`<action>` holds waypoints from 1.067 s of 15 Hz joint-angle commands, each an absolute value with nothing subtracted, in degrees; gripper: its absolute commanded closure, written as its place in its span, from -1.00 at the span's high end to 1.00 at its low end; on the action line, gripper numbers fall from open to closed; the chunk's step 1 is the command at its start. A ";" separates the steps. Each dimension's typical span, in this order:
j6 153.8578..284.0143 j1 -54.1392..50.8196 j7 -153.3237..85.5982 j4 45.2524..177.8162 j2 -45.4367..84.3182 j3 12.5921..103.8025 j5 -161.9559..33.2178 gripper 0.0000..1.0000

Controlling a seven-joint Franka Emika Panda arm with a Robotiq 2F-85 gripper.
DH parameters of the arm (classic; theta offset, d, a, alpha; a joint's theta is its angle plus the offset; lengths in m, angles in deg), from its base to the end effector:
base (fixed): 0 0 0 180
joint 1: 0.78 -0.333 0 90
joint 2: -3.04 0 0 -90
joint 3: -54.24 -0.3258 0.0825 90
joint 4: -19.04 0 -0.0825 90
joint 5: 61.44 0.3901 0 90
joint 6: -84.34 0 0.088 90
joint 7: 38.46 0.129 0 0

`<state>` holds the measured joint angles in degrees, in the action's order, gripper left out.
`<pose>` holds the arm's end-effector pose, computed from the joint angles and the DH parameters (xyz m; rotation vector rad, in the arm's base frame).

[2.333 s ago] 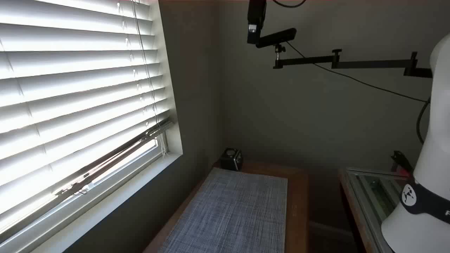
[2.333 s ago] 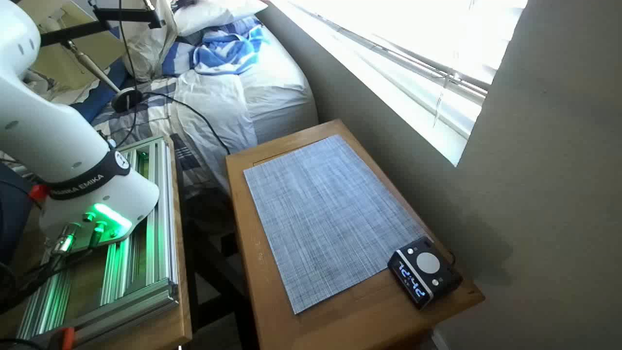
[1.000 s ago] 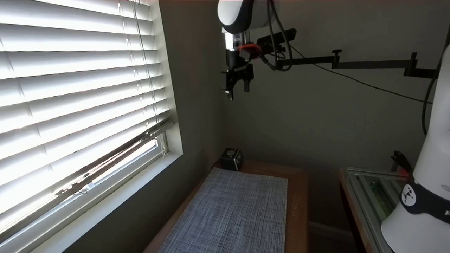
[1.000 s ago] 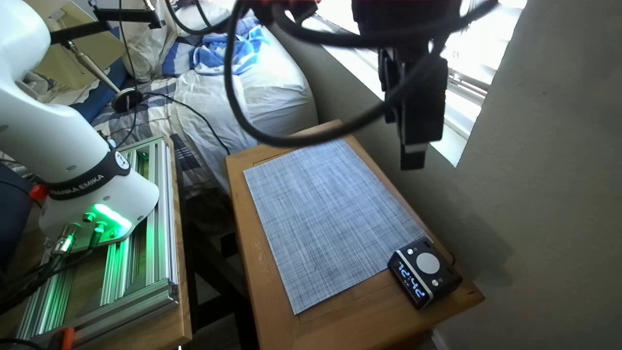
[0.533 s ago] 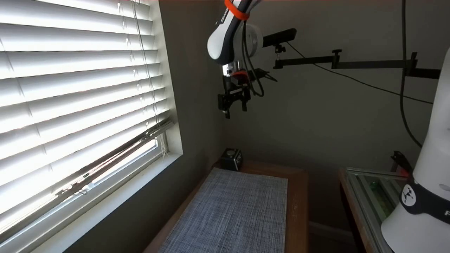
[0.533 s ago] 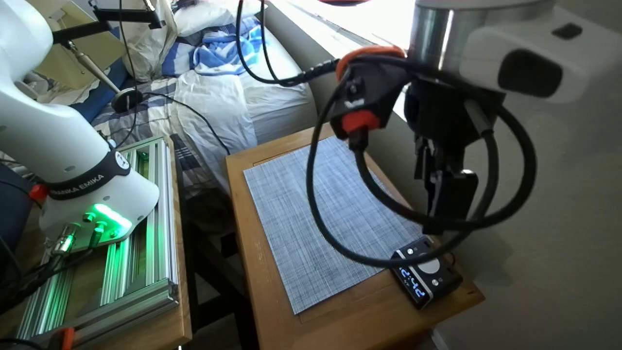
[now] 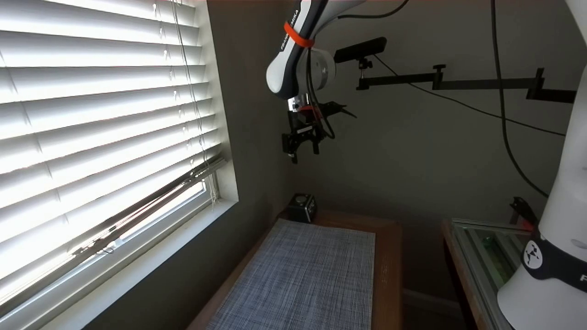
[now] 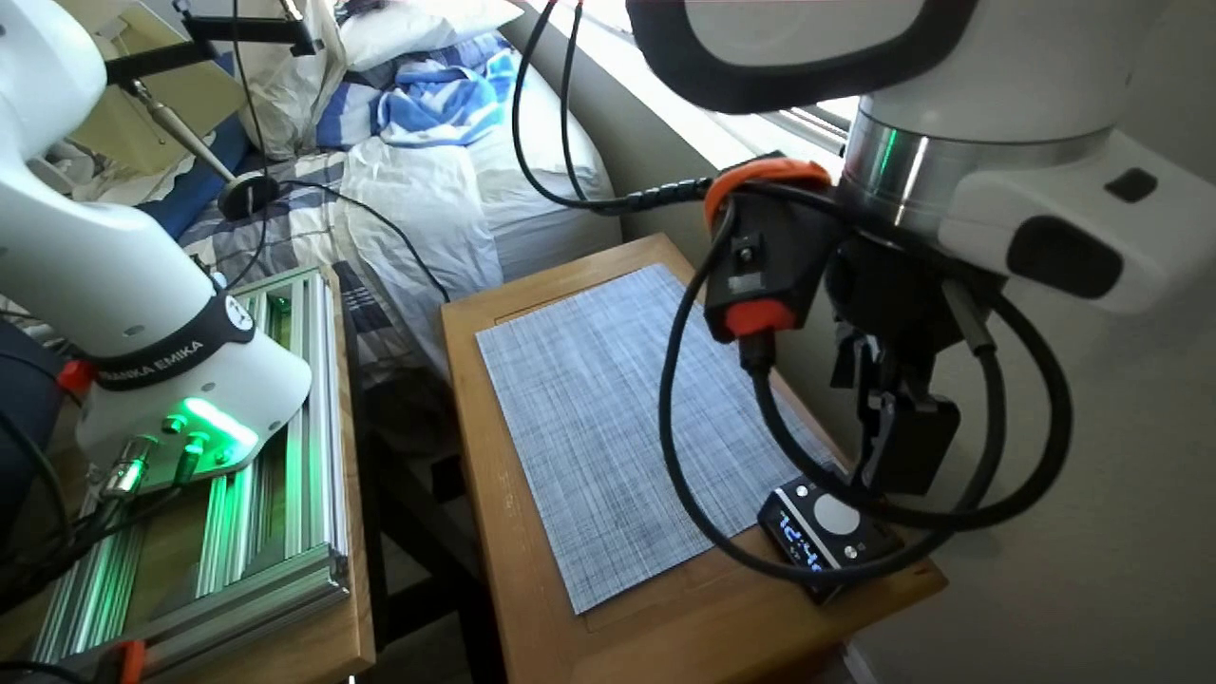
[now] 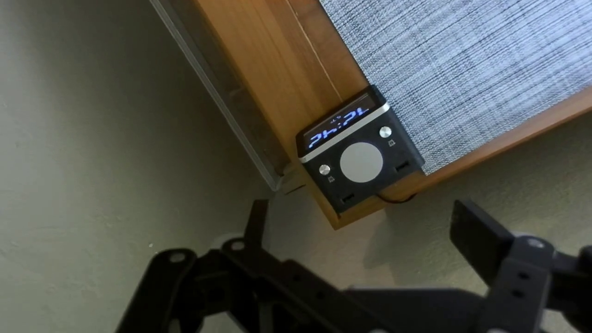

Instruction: Press the button on the clock

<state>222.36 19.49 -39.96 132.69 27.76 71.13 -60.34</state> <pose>0.4978 -0.3712 0.2390 2.8944 -0.9117 -0.0365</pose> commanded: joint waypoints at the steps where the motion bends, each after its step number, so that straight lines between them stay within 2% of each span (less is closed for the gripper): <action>1: 225.55 19.80 -37.67 131.72 30.33 70.86 -59.39 1.00; 6: 232.91 21.00 -38.66 132.69 33.95 69.19 -56.94 0.99; 7: 234.73 21.11 -38.31 132.50 35.25 69.13 -56.63 0.49; 8: 235.76 21.29 -38.19 132.27 36.29 69.05 -56.44 0.49; 9: 236.86 21.48 -37.85 131.86 37.41 69.07 -56.22 0.40; 16: 238.89 23.86 -37.41 130.04 41.78 68.86 -54.75 -0.60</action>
